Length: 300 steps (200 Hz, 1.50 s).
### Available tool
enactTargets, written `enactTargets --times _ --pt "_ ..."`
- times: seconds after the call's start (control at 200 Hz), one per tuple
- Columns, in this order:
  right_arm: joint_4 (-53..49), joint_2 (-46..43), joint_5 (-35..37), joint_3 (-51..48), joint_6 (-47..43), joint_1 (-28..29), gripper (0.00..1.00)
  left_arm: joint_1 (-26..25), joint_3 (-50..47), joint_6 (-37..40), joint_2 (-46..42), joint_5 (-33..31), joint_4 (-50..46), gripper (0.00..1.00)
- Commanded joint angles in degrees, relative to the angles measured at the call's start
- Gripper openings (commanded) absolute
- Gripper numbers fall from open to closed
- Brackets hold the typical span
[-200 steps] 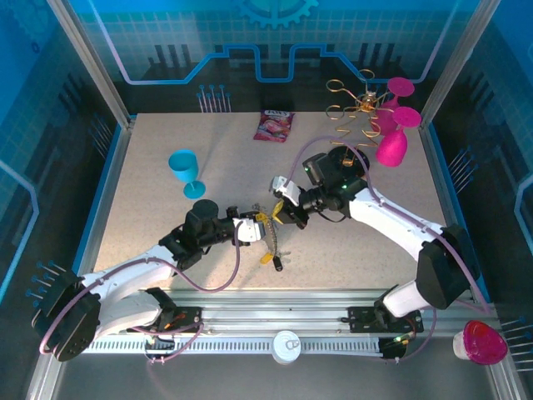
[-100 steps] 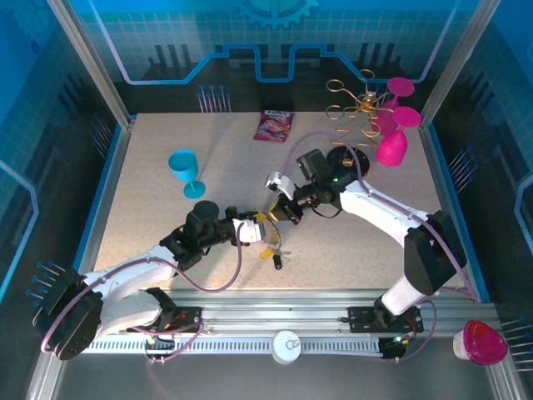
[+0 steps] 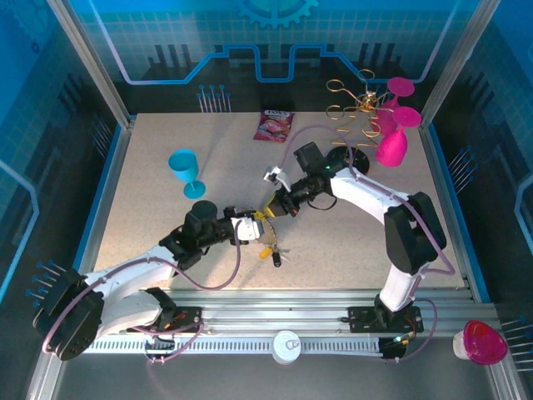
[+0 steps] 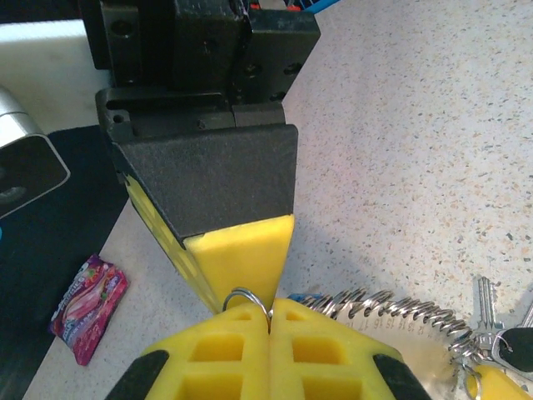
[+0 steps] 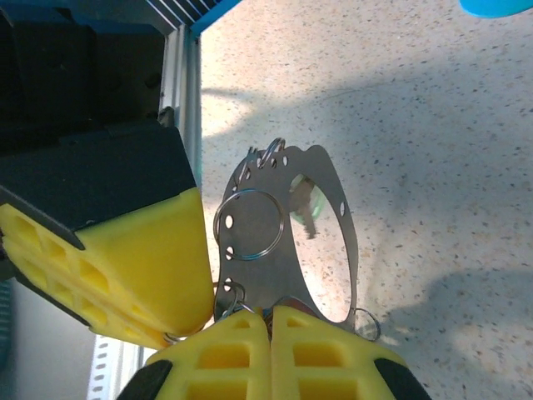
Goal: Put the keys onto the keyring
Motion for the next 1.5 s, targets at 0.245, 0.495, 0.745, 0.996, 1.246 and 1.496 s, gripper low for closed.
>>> enactTargets --times 0.245,0.495,0.745,0.996,1.246,1.496 --pt "6.6 8.4 -10.2 5.6 2.0 -3.7 0.0 -1.1 -0.5 -5.4 0.5 12.1 9.3 0.0" --pt "11.6 2.1 -5.2 -1.5 3.2 -5.6 0.0 0.2 -2.7 -9.6 -0.1 8.6 15.0 0.0" --pt "13.4 -11.7 4.2 -12.2 0.3 -6.8 0.0 0.8 -4.2 -14.0 -0.6 8.9 17.4 0.0" --pt "11.2 -20.4 8.8 -17.1 -3.3 -4.6 0.0 1.7 -3.9 -16.4 0.4 11.0 18.4 0.0" --pt "8.6 -27.1 15.2 -19.5 -4.8 -3.5 0.0 2.8 -3.4 -18.8 0.1 12.8 18.0 0.0" --pt "6.3 -30.9 12.6 -21.1 -9.2 0.1 0.0 3.1 -2.6 -19.8 1.2 15.2 17.5 0.0"
